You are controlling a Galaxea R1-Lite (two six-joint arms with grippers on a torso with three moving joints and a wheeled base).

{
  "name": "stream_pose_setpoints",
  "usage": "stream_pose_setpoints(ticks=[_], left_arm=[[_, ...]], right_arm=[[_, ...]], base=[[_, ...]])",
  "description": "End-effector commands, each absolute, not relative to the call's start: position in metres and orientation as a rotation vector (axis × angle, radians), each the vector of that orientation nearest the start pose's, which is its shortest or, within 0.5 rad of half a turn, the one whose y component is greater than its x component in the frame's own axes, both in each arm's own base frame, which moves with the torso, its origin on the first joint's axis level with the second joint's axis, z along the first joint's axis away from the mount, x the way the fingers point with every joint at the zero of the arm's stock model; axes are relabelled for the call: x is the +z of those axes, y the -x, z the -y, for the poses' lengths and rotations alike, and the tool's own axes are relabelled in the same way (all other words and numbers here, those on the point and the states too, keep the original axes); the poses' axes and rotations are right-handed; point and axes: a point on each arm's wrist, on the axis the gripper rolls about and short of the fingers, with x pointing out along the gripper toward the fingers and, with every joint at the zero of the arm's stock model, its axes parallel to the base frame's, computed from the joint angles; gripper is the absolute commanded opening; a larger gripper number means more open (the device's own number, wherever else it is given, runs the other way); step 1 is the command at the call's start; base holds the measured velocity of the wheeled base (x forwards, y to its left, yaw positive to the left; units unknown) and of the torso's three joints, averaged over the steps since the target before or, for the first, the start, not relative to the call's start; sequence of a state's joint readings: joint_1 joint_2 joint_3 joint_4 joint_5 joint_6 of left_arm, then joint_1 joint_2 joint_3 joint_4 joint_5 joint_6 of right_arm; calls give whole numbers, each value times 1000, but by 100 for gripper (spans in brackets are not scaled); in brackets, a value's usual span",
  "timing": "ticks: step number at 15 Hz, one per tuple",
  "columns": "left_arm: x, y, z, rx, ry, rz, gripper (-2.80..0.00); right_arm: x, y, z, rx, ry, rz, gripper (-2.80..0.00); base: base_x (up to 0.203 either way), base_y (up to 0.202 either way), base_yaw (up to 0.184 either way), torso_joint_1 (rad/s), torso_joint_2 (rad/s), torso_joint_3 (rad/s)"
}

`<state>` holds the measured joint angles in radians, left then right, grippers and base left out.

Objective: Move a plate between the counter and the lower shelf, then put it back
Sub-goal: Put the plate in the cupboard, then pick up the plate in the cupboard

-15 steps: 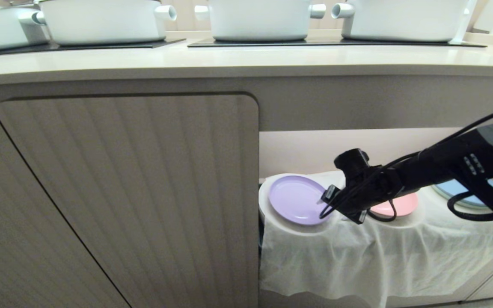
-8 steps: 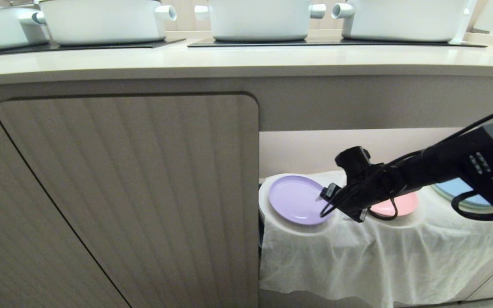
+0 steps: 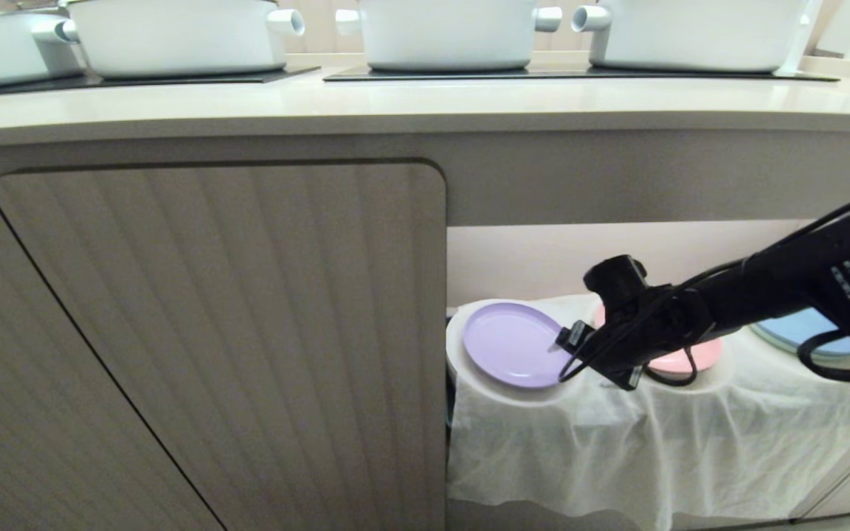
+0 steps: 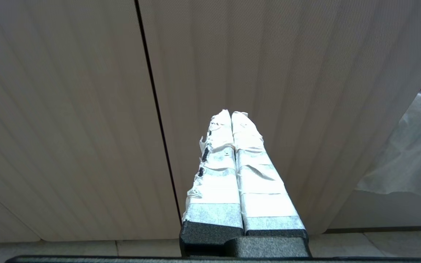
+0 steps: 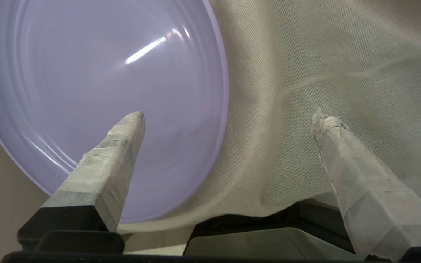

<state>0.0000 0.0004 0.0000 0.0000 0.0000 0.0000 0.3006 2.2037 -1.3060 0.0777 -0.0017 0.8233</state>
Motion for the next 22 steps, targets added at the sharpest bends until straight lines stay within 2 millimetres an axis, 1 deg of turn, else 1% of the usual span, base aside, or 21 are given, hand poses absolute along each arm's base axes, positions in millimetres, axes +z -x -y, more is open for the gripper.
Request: stream_pose_setpoints(ticks=[1,5,8,13,14,18,22], left_arm=[[75,23,0,0,0,0,-280],[75,23,0,0,0,0,-280],[75,23,0,0,0,0,-280],[75,23,0,0,0,0,-280],[75,23,0,0,0,0,-280],[75,23,0,0,0,0,-280],[75,23,0,0,0,0,-280]], right_arm=[[73,-381,-119,-134,-610,-1006,0],[78,-377,-119,-130,-609,-1003,0],[79,-368,-117,-101,-548,-1018,0],[81,-357,-114,-99,-534,-1030,0],[81,-355,-114,-97,-532,-1032,-280],[86,-349,-113,-95,-533,-1031,-280],[87,-335,-111,-98,-525,-1050,-280]], base=[[0,0,0,0,0,0],[0,0,0,0,0,0],[0,0,0,0,0,0],[0,0,0,0,0,0],[0,0,0,0,0,0],[0,0,0,0,0,0],[0,0,0,0,0,0]])
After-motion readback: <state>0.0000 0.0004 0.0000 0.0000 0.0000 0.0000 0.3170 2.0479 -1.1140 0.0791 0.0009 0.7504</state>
